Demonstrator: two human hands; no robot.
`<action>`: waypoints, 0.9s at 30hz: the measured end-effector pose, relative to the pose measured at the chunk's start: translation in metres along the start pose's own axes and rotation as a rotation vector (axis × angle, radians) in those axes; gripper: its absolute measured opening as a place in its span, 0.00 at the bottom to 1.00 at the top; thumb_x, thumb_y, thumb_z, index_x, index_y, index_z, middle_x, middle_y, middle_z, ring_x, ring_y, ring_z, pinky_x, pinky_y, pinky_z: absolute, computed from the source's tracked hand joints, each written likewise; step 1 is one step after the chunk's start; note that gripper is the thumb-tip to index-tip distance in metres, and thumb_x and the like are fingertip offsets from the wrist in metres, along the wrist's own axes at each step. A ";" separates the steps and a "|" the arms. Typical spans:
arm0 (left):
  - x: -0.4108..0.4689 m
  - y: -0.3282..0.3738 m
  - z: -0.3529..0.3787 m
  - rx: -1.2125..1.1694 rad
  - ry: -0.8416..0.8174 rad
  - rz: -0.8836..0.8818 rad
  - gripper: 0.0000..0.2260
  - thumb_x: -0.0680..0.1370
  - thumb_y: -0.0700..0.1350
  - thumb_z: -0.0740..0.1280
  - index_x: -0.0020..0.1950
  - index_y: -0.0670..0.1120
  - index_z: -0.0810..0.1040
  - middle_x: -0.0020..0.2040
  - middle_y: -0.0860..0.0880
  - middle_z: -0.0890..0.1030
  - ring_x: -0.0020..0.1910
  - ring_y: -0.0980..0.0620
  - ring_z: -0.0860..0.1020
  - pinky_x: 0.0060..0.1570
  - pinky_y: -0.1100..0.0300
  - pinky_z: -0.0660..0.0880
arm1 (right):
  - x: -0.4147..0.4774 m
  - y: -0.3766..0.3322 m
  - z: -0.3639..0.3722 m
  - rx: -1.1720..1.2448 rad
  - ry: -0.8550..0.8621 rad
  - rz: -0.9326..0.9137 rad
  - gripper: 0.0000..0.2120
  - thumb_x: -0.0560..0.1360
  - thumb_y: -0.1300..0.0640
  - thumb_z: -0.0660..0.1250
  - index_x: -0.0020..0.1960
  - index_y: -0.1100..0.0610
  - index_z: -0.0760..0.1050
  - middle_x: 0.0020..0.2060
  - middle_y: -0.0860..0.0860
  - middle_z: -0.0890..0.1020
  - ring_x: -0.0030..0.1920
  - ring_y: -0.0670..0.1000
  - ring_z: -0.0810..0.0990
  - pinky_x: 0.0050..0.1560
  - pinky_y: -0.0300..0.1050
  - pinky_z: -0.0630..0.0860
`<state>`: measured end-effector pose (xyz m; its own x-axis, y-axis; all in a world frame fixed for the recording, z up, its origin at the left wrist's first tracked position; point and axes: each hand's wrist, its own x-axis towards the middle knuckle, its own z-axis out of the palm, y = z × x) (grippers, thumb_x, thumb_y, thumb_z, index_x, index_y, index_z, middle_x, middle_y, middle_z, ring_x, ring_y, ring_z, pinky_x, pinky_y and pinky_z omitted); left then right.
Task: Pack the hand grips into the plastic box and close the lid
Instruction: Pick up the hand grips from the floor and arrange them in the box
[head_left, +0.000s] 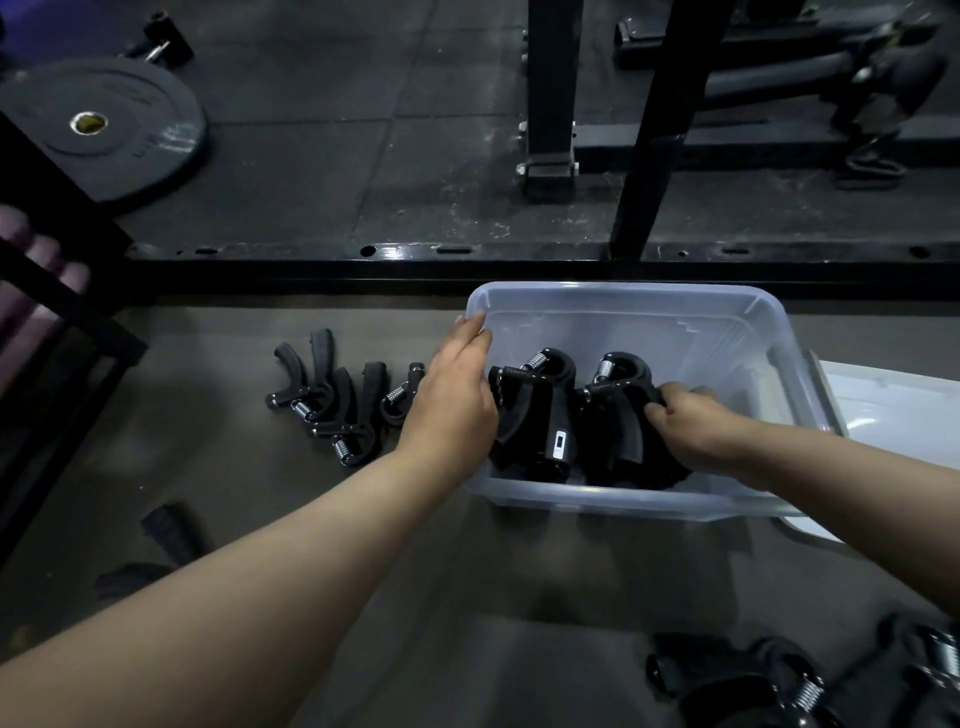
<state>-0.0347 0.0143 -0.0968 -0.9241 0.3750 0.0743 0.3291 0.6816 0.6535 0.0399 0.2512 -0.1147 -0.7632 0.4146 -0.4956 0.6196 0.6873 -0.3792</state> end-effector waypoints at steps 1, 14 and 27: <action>0.000 -0.001 0.000 -0.002 0.001 0.001 0.25 0.79 0.33 0.51 0.77 0.43 0.64 0.79 0.53 0.58 0.78 0.57 0.53 0.75 0.63 0.48 | 0.000 0.000 0.001 0.010 -0.009 -0.008 0.15 0.81 0.51 0.53 0.59 0.60 0.69 0.59 0.62 0.72 0.53 0.62 0.75 0.53 0.50 0.73; 0.000 -0.002 0.001 -0.013 -0.010 0.002 0.25 0.79 0.34 0.51 0.77 0.43 0.63 0.79 0.54 0.58 0.78 0.57 0.52 0.77 0.59 0.50 | -0.001 -0.004 0.005 -0.017 -0.035 -0.013 0.13 0.76 0.59 0.60 0.59 0.60 0.65 0.55 0.62 0.74 0.49 0.61 0.77 0.43 0.46 0.71; 0.001 -0.001 0.000 -0.011 0.024 -0.010 0.25 0.79 0.33 0.52 0.77 0.43 0.64 0.79 0.51 0.60 0.78 0.53 0.54 0.77 0.54 0.51 | 0.001 -0.006 0.002 0.076 -0.002 0.018 0.17 0.79 0.51 0.52 0.61 0.60 0.69 0.60 0.62 0.74 0.56 0.61 0.74 0.54 0.50 0.70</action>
<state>-0.0358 0.0136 -0.0974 -0.9317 0.3531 0.0857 0.3181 0.6785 0.6622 0.0361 0.2467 -0.1143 -0.7514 0.4254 -0.5045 0.6455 0.6323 -0.4284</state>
